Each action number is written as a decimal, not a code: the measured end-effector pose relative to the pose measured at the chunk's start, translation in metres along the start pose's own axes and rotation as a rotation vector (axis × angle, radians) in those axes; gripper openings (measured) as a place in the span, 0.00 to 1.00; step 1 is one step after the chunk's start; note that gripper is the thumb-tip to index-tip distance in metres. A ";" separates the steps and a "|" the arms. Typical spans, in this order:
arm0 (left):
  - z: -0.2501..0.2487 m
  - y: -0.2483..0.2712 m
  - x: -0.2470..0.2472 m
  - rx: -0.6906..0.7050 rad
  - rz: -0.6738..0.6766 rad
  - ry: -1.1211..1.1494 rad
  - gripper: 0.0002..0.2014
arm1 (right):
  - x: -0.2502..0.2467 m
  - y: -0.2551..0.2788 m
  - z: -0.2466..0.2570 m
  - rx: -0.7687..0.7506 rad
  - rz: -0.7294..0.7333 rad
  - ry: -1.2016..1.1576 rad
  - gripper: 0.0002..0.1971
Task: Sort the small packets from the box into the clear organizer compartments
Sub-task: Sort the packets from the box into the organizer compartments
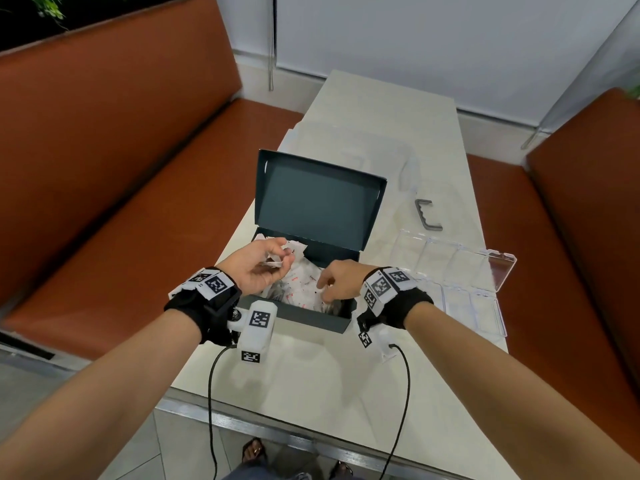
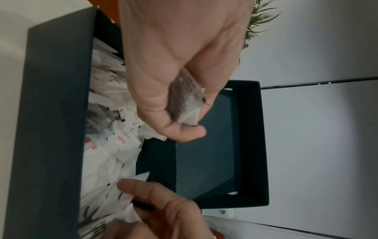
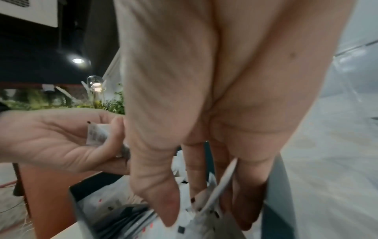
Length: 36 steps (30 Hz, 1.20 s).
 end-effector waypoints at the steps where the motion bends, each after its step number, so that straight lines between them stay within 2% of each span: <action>1: 0.001 0.001 0.000 -0.014 -0.002 -0.027 0.08 | 0.001 0.000 0.003 -0.007 0.014 0.006 0.21; 2: 0.002 0.001 0.000 -0.032 -0.001 -0.037 0.05 | 0.002 0.001 0.007 -0.013 0.035 0.013 0.21; 6: 0.002 0.002 -0.002 -0.067 0.004 0.014 0.09 | 0.006 0.002 0.015 -0.069 0.132 0.190 0.24; 11: 0.005 0.003 -0.002 -0.078 0.024 0.122 0.17 | 0.010 -0.003 0.020 -0.096 0.074 0.413 0.23; 15: 0.005 0.004 -0.003 -0.087 0.053 0.102 0.02 | 0.012 -0.003 0.021 -0.139 0.001 0.507 0.11; 17: 0.004 0.003 -0.005 -0.075 0.038 0.010 0.03 | 0.009 -0.002 0.019 -0.176 -0.023 0.467 0.06; 20: 0.004 0.003 -0.006 -0.064 0.013 -0.082 0.13 | -0.003 0.001 0.012 -0.196 -0.086 0.232 0.06; 23: 0.006 0.004 -0.005 -0.063 0.002 -0.099 0.20 | -0.027 0.009 0.001 -0.220 -0.228 -0.191 0.07; 26: 0.008 0.004 -0.001 -0.041 -0.005 -0.149 0.14 | -0.048 0.021 -0.014 -0.187 -0.414 -0.643 0.08; 29: 0.012 0.007 0.013 -0.004 0.037 -0.232 0.09 | -0.050 0.031 -0.019 -0.159 -0.446 -1.109 0.06; 32: 0.018 0.012 0.034 0.005 0.122 -0.180 0.13 | -0.044 0.040 -0.018 -0.176 -0.435 -1.309 0.11; 36: 0.027 0.019 0.064 0.026 0.265 -0.166 0.16 | -0.033 0.048 -0.020 -0.187 -0.457 -1.374 0.10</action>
Point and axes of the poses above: each hand's wrist, its own y-axis away from the middle knuckle, its own x-axis out of the palm, z = x × y, the point moved 5 cm from there along -y, towards the middle knuckle, and after that the axes turned 9 degrees about -y, right-handed, at the moved point
